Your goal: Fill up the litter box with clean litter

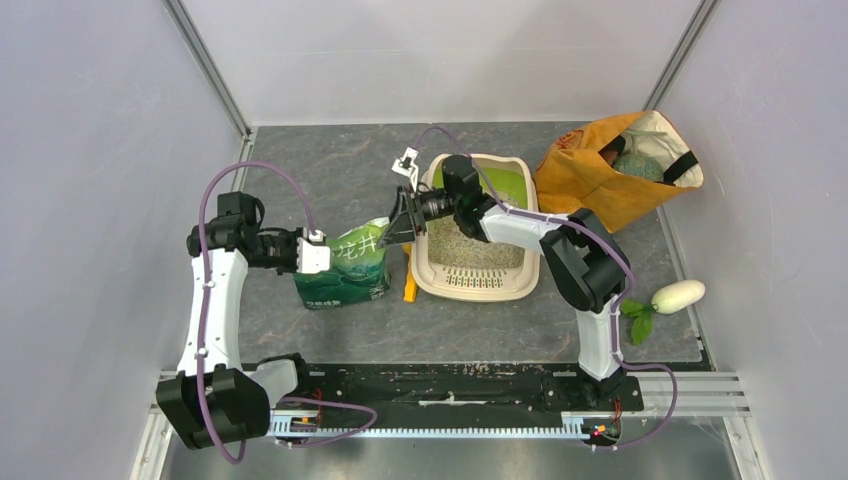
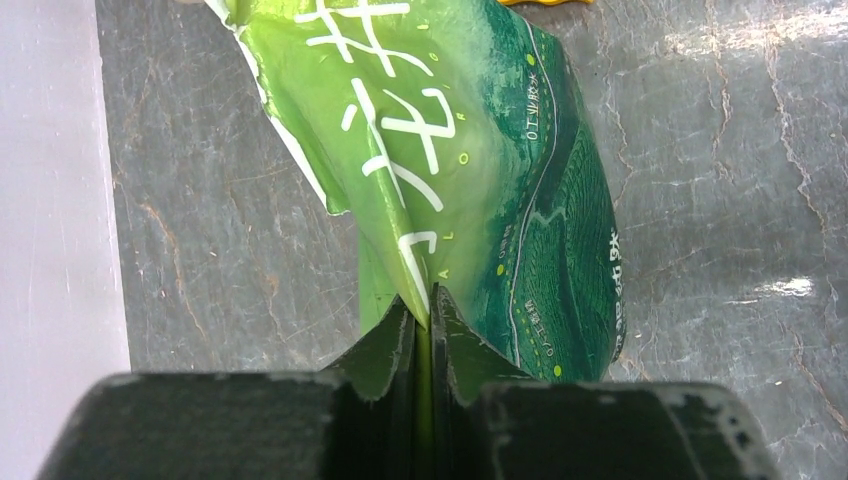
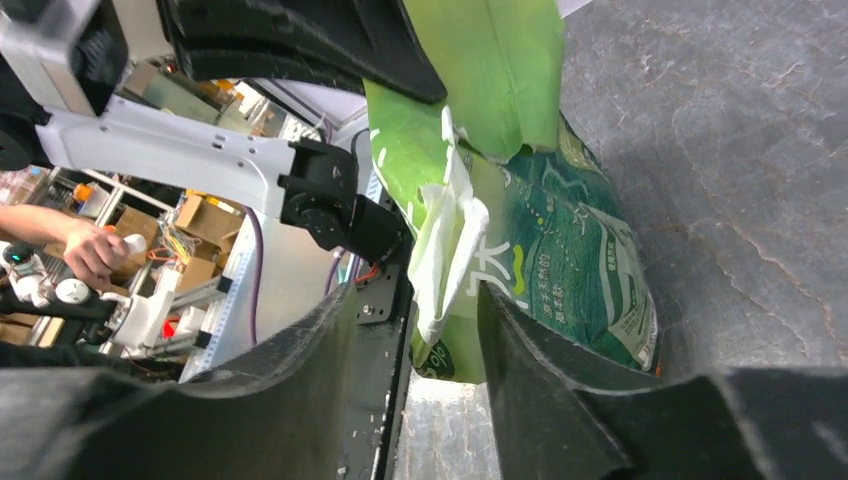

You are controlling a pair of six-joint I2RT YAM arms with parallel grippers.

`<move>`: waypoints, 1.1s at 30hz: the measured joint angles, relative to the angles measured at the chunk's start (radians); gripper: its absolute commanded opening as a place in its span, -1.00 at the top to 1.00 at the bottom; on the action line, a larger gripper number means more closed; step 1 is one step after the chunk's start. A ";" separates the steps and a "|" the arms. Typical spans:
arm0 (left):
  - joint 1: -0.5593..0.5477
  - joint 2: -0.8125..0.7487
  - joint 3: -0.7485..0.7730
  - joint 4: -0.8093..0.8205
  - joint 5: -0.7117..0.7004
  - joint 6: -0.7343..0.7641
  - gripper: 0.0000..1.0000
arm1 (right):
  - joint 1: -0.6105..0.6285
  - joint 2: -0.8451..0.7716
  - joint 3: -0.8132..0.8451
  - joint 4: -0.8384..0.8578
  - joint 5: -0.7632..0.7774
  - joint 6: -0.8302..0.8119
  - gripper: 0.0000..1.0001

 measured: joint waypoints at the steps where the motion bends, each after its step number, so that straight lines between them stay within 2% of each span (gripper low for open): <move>1: 0.000 -0.002 -0.005 0.003 0.000 0.002 0.80 | -0.007 0.000 0.010 -0.003 0.000 0.021 -0.25; 3: 0.000 -0.006 -0.012 0.008 0.002 0.008 0.81 | -0.016 0.000 0.031 -0.002 0.002 0.054 -0.23; 6: 0.000 -0.013 -0.017 0.014 0.002 0.013 0.81 | -0.028 0.000 0.052 0.005 0.013 0.100 -0.02; 7: 0.000 -0.016 -0.018 0.015 0.002 0.014 0.81 | -0.029 0.000 0.057 0.005 0.017 0.117 0.23; 8: 0.000 -0.018 -0.020 0.016 0.002 0.016 0.81 | -0.029 0.000 0.064 0.003 0.023 0.136 0.76; 9: 0.000 -0.020 -0.022 0.018 0.002 0.016 0.81 | -0.028 0.001 0.070 0.003 0.028 0.148 1.00; 10: 0.000 -0.024 -0.025 0.021 0.002 0.017 0.82 | -0.027 0.002 0.079 -0.001 0.031 0.156 1.00; 12: 0.000 -0.037 -0.031 0.027 0.002 0.017 0.96 | -0.028 0.013 0.103 -0.018 0.032 0.180 1.00; 16: -0.003 -0.068 -0.055 0.058 -0.010 0.016 0.96 | -0.048 0.021 0.126 -0.115 0.031 0.181 1.00; 26: 0.011 -0.087 -0.085 0.158 0.025 -0.094 0.96 | -0.059 0.018 0.246 -0.588 0.032 -0.097 1.00; 29: 0.016 -0.087 -0.090 0.169 0.043 -0.111 0.96 | -0.058 0.020 0.334 -0.791 0.045 -0.249 0.16; 30: 0.019 -0.087 -0.090 0.169 0.039 -0.113 0.96 | -0.060 0.020 0.359 -0.851 0.060 -0.297 0.02; 33: 0.042 -0.086 -0.092 0.167 0.032 -0.114 0.96 | -0.084 0.002 0.393 -0.970 0.104 -0.456 -0.19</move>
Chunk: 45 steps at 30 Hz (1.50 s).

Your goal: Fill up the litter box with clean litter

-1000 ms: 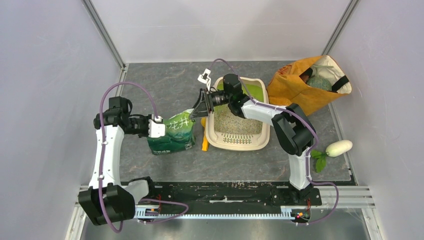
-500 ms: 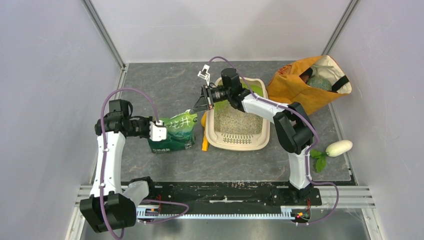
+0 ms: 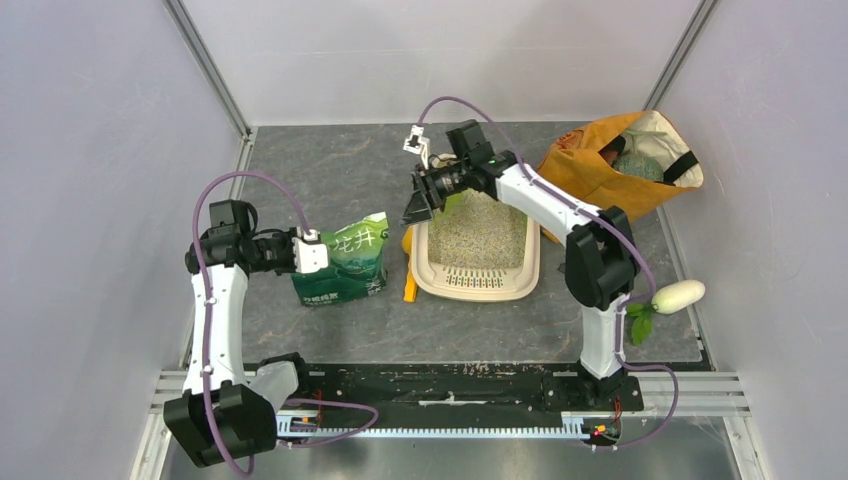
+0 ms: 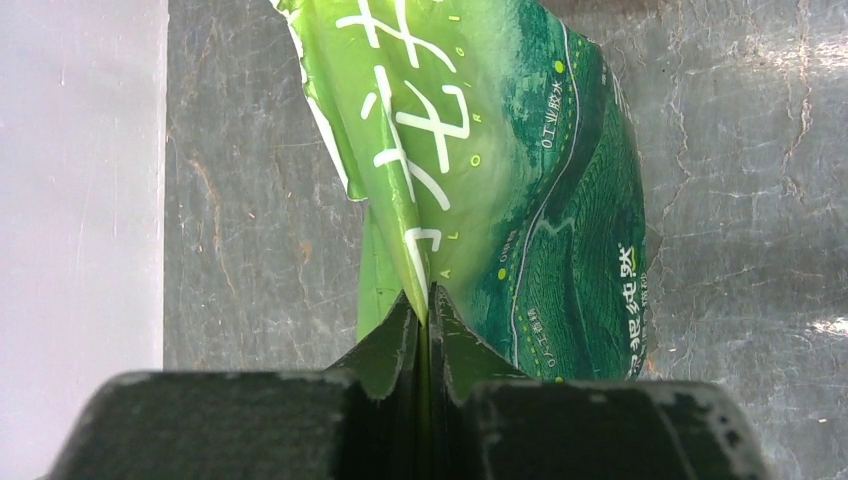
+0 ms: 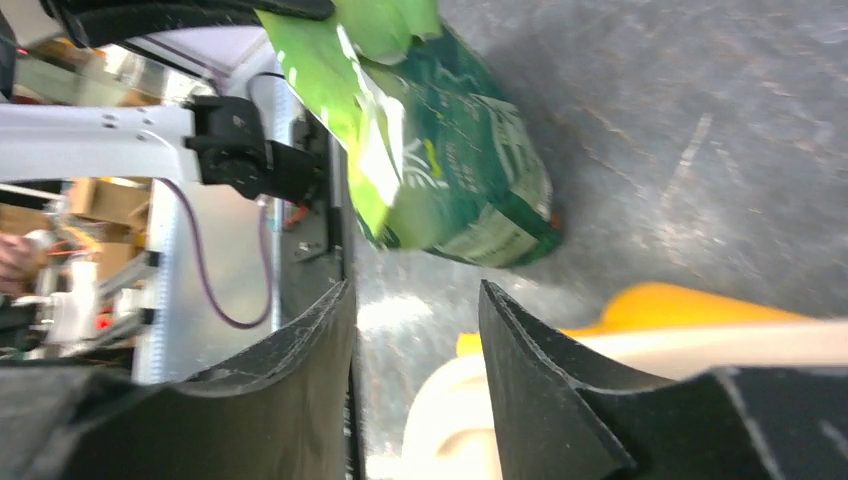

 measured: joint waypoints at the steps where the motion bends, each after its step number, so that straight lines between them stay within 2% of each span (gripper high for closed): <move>1: 0.002 0.000 0.000 -0.002 0.000 0.001 0.96 | -0.012 -0.016 -0.012 -0.015 0.014 -0.045 -0.35; 3: 0.005 0.000 0.000 -0.008 0.001 0.004 0.96 | -0.034 -0.072 -0.066 -0.010 0.033 -0.116 -0.68; 6: 0.005 0.000 0.000 -0.013 0.003 0.008 0.96 | -0.056 -0.180 -0.176 0.058 0.048 -0.166 -0.89; 9: 0.005 0.004 0.000 -0.013 0.006 0.007 0.96 | -0.049 -0.237 -0.241 0.204 0.040 -0.116 -0.93; 12: 0.006 0.008 -0.001 -0.002 0.008 -0.004 0.96 | -0.031 -0.271 -0.389 0.462 0.051 -0.010 -0.94; 15: 0.006 0.011 -0.004 0.016 0.009 -0.026 0.96 | -0.004 -0.242 -0.478 0.614 0.079 0.068 -0.93; 19: 0.006 0.030 -0.004 0.041 0.019 -0.055 0.96 | 0.053 -0.167 -0.488 0.779 0.097 0.135 -0.85; 22: 0.008 0.042 -0.003 0.058 0.027 -0.073 0.96 | 0.093 -0.125 -0.481 0.881 0.090 0.181 -0.75; 24: 0.008 0.045 -0.003 0.063 0.029 -0.085 0.96 | 0.113 -0.096 -0.475 0.939 0.085 0.203 -0.58; 25: 0.008 0.045 -0.003 0.064 0.030 -0.088 0.96 | 0.118 -0.087 -0.475 0.956 0.084 0.209 -0.35; 26: 0.008 0.045 -0.003 0.065 0.030 -0.094 0.96 | 0.121 -0.077 -0.475 0.972 0.081 0.213 0.00; 28: 0.011 0.045 -0.003 0.066 0.030 -0.102 0.96 | 0.122 -0.061 -0.475 0.997 0.080 0.213 0.47; 30: 0.013 0.044 -0.003 0.062 0.035 -0.111 0.93 | 0.121 -0.053 -0.475 1.005 0.082 0.209 0.86; 31: 0.014 0.045 -0.003 0.061 0.036 -0.114 0.84 | 0.117 -0.050 -0.475 1.006 0.080 0.212 1.00; 32: 0.014 0.045 -0.002 0.061 0.037 -0.115 0.55 | 0.114 -0.050 -0.476 1.006 0.078 0.207 1.00; 35: 0.017 0.070 0.031 0.013 0.039 -0.101 -0.61 | 0.114 -0.050 -0.476 1.006 0.063 0.192 1.00; 40: -0.023 0.102 0.100 -0.094 0.075 -0.076 -0.67 | 0.114 -0.035 -0.443 1.007 0.034 0.181 1.00; 45: -0.167 0.066 0.087 -0.016 0.087 -0.158 -0.61 | 0.113 -0.014 -0.417 1.011 0.012 0.210 0.99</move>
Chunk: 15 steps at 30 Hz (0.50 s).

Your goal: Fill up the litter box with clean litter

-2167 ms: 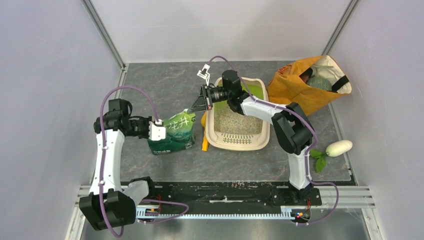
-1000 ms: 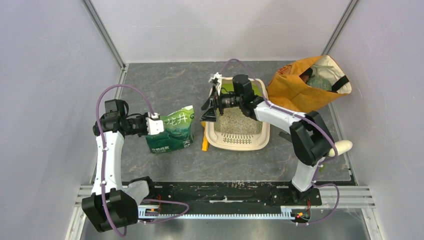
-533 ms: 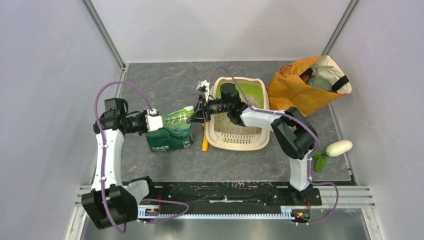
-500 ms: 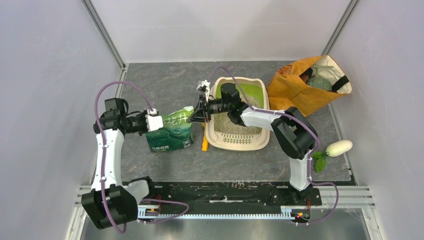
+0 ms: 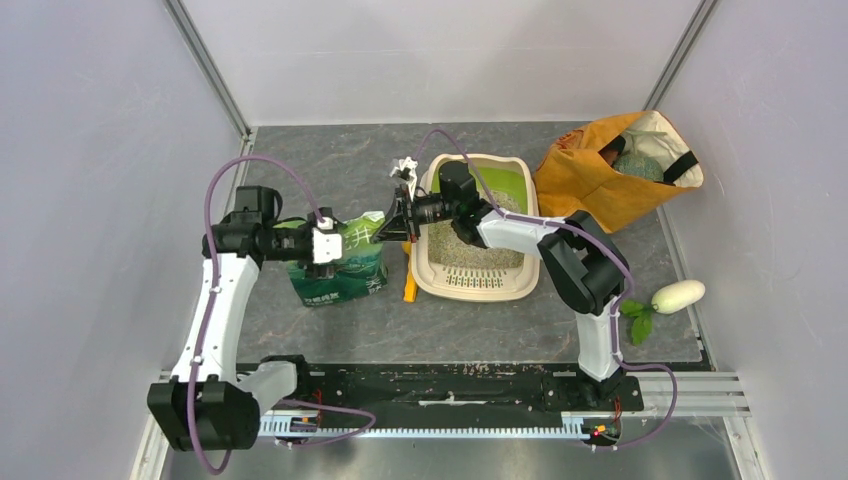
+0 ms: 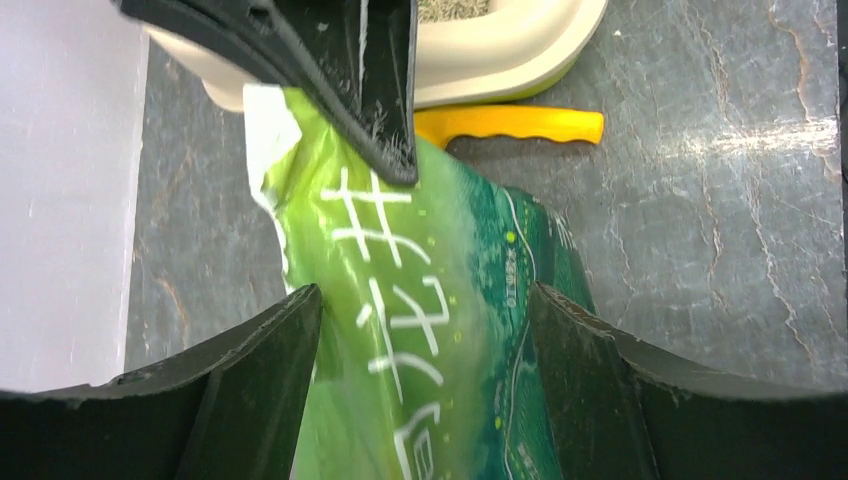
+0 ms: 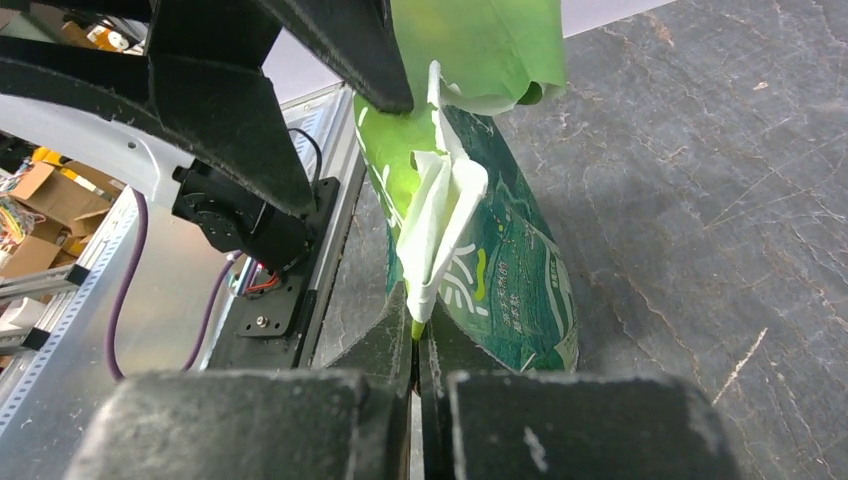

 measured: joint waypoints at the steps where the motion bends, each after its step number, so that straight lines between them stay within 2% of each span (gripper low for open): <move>1: -0.022 -0.006 -0.010 0.025 0.000 -0.014 -0.61 | 0.000 0.003 0.002 0.004 -0.007 0.008 0.97; 6: -0.105 0.013 -0.030 0.146 -0.003 -0.091 -0.58 | -0.002 0.017 0.005 0.025 -0.027 0.047 0.90; 10: -0.138 0.053 -0.030 0.216 -0.012 -0.129 -0.45 | -0.002 0.025 0.007 0.043 -0.032 0.068 0.88; 13: -0.144 0.098 -0.029 0.231 -0.020 -0.130 -0.22 | -0.006 0.030 0.007 0.043 -0.032 0.082 0.84; 15: -0.144 0.130 -0.024 0.233 -0.027 -0.129 -0.04 | -0.006 0.031 0.007 0.042 -0.035 0.089 0.89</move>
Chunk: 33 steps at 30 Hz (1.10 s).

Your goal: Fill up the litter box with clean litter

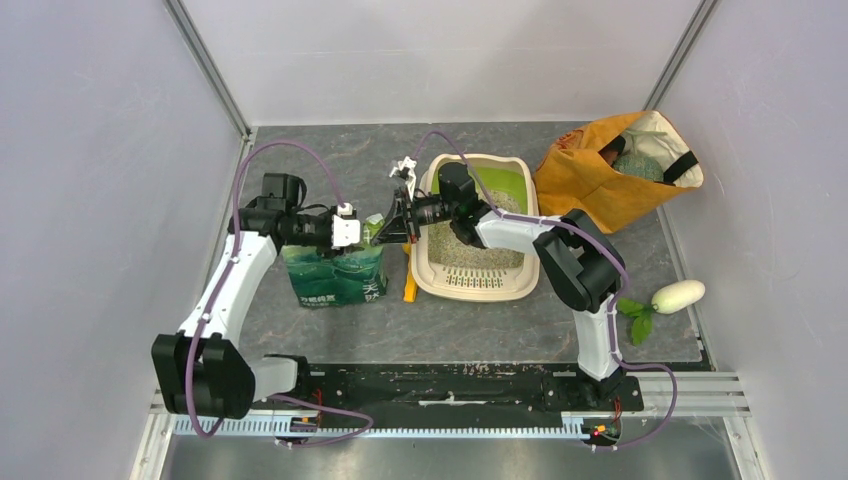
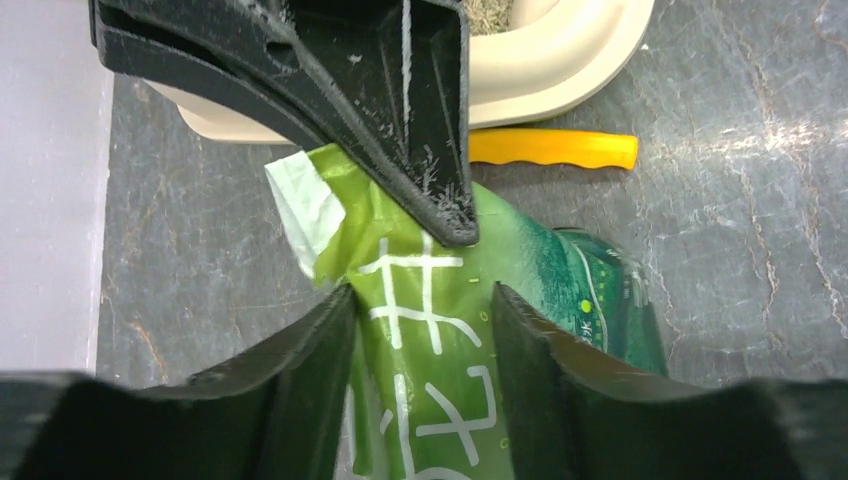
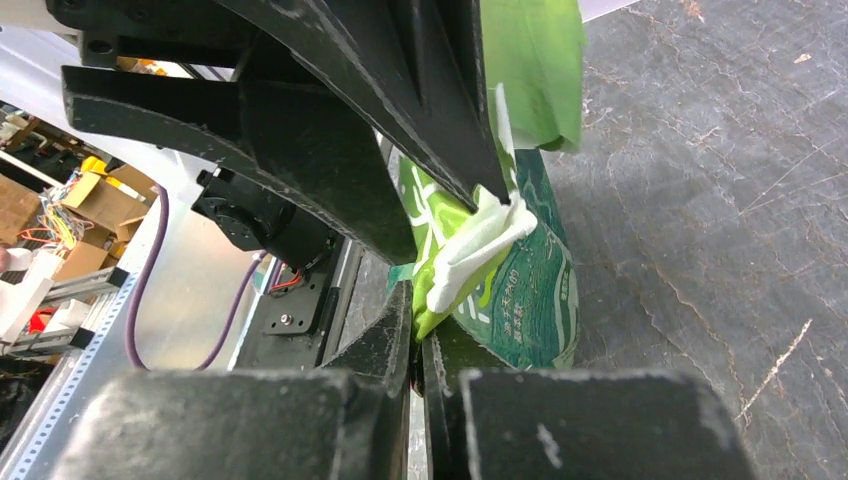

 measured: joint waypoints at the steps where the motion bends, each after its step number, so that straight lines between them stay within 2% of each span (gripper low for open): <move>1: 0.000 0.011 0.003 0.002 -0.005 0.000 -0.01 | -0.001 0.000 0.000 0.000 -0.003 0.003 0.91; 5: 0.000 0.025 0.007 -0.003 -0.021 -0.005 0.21 | -0.004 0.000 0.000 0.000 -0.009 0.000 1.00; 6: 0.000 0.023 0.007 -0.003 -0.026 -0.006 0.18 | -0.005 0.000 0.000 0.000 -0.012 -0.001 1.00; 9: 0.006 0.014 0.007 -0.007 -0.036 -0.008 -0.09 | -0.009 0.000 -0.004 0.006 -0.017 0.000 1.00; 12: 0.033 -0.010 0.007 -0.027 -0.052 -0.011 -0.13 | -0.018 0.000 -0.011 0.034 -0.024 0.003 1.00; 14: 0.075 -0.028 0.006 -0.050 -0.069 -0.011 -0.08 | -0.026 0.000 -0.013 0.053 -0.026 0.005 1.00; 16: 0.114 -0.039 0.006 -0.077 -0.091 -0.010 0.13 | -0.034 0.000 -0.013 0.063 -0.031 0.009 0.99; 17: 0.130 -0.041 0.007 -0.093 -0.101 -0.008 0.30 | -0.037 -0.001 -0.013 0.069 -0.035 0.010 0.92; 19: 0.149 -0.041 0.007 -0.126 -0.116 0.009 0.58 | -0.040 -0.002 -0.016 0.080 -0.044 0.016 0.45; 20: 0.150 -0.041 0.007 -0.139 -0.120 0.017 0.65 | -0.040 -0.003 -0.019 0.083 -0.046 0.021 0.20; 22: 0.150 -0.046 0.007 -0.166 -0.134 0.036 0.71 | -0.042 -0.009 -0.022 0.093 -0.048 0.042 -0.06; 24: 0.150 -0.055 0.004 -0.175 -0.143 0.045 0.75 | -0.047 -0.023 -0.021 0.105 -0.047 0.080 -0.16; 28: 0.150 -0.090 -0.011 -0.179 -0.160 0.048 0.77 | -0.064 -0.040 -0.006 0.130 -0.037 0.196 -0.20; 33: 0.151 -0.134 -0.040 -0.173 -0.167 0.051 0.63 | -0.076 -0.040 0.042 0.077 -0.013 0.299 -0.22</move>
